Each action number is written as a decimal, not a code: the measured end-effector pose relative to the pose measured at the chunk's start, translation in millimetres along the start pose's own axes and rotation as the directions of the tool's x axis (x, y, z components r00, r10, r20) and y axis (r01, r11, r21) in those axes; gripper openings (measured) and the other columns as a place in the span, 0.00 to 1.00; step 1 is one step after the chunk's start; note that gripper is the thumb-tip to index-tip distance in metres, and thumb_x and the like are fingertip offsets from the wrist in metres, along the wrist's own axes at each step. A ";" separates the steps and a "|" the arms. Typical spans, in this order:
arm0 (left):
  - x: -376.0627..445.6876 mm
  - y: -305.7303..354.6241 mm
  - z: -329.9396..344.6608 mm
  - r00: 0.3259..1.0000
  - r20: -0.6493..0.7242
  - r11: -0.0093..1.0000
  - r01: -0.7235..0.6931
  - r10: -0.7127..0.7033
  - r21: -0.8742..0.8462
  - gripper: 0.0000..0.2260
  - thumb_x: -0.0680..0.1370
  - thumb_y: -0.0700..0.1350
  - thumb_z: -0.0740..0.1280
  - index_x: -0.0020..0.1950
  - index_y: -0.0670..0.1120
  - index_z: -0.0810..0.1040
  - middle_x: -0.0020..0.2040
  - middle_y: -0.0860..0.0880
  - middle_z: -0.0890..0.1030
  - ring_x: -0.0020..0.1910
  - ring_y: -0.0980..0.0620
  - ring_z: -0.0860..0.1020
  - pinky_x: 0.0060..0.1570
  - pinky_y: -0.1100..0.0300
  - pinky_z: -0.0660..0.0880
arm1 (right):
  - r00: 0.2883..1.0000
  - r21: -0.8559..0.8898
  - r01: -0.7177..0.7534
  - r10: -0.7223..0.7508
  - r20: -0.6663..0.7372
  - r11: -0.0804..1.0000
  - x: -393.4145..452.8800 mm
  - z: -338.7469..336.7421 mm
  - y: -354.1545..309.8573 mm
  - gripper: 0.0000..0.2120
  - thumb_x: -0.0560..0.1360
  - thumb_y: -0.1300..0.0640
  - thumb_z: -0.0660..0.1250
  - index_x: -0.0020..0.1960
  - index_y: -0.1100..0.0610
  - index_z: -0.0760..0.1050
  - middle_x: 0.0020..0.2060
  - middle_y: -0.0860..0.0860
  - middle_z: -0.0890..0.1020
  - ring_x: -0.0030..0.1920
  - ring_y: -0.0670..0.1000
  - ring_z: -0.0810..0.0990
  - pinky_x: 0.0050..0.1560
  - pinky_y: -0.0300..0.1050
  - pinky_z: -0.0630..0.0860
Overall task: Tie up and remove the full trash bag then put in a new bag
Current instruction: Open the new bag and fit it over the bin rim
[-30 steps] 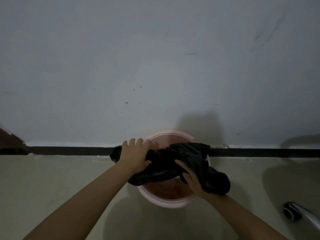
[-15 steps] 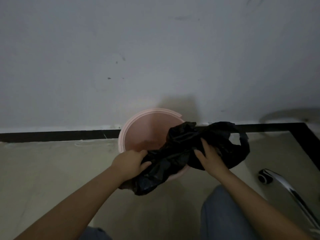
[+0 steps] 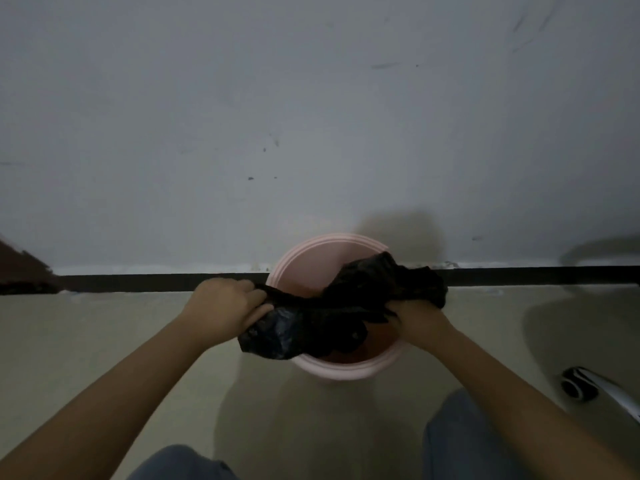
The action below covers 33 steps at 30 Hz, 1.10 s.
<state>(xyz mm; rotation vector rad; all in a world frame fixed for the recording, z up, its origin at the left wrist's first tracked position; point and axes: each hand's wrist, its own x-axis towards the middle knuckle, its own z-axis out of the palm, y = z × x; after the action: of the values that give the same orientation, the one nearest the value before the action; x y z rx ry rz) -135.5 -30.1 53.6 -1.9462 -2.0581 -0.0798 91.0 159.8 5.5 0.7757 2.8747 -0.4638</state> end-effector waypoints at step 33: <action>-26.7 64.3 54.4 0.684 0.374 0.349 0.675 -0.626 -0.650 0.05 0.73 0.42 0.69 0.41 0.44 0.74 0.40 0.46 0.75 0.42 0.51 0.76 0.41 0.58 0.69 | 0.972 -0.288 0.051 -0.114 -0.203 0.956 -24.7 38.8 76.8 0.36 0.74 0.32 0.37 0.63 0.57 0.65 0.48 0.67 0.80 0.41 0.65 0.82 0.36 0.59 0.79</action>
<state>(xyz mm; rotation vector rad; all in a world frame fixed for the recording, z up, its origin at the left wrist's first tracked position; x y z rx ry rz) -81.4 -37.4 -15.9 -1.2022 -3.0436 -1.2789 153.0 198.6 -46.1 0.6971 3.0863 0.0303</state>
